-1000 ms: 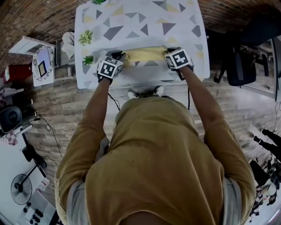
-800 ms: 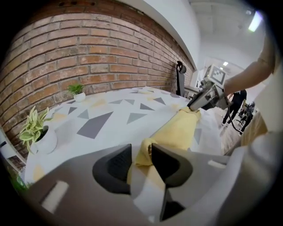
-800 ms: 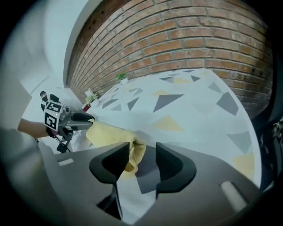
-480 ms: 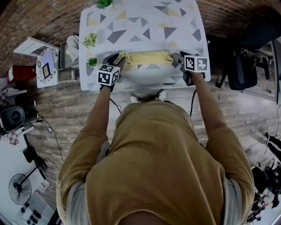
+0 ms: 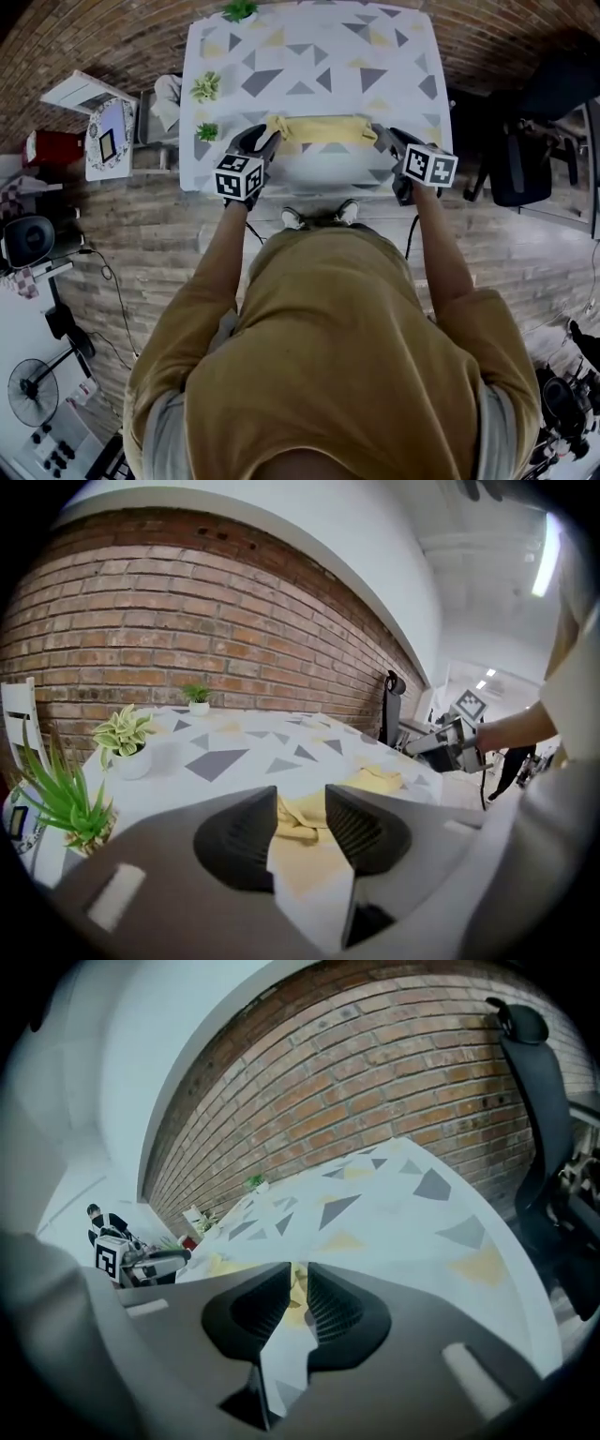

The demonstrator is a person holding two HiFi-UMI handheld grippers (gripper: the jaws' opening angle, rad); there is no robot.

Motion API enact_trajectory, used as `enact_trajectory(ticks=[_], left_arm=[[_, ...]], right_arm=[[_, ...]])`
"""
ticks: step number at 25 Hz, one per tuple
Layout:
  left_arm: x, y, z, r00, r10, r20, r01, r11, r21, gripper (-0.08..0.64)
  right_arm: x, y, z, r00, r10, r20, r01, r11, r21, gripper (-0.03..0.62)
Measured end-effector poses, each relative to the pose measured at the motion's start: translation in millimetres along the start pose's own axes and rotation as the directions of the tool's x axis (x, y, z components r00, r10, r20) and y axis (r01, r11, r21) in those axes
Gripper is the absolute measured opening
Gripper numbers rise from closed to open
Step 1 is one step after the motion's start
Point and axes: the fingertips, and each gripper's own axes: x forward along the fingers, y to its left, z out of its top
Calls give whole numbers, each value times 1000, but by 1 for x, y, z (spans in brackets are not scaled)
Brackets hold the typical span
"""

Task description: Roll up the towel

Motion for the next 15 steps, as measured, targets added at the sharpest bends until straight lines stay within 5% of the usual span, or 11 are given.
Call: enact_trajectory(ticks=[5,11,15], left_arm=[[-6,-8,-1,1000,-13,8,13,1000,-10,177],[-14,-3,1,1000,28,4,-28,999,-22,130],[-18,-1,16,999,41,36,-40,999,-16,107]], right_arm=[[-6,2,4,1000,-19,19,19,999,-28,5],[-9,18,16,999,9,49,-5,997,-83,3],[-17,18,35,994,-36,100,49,991,-128,3]])
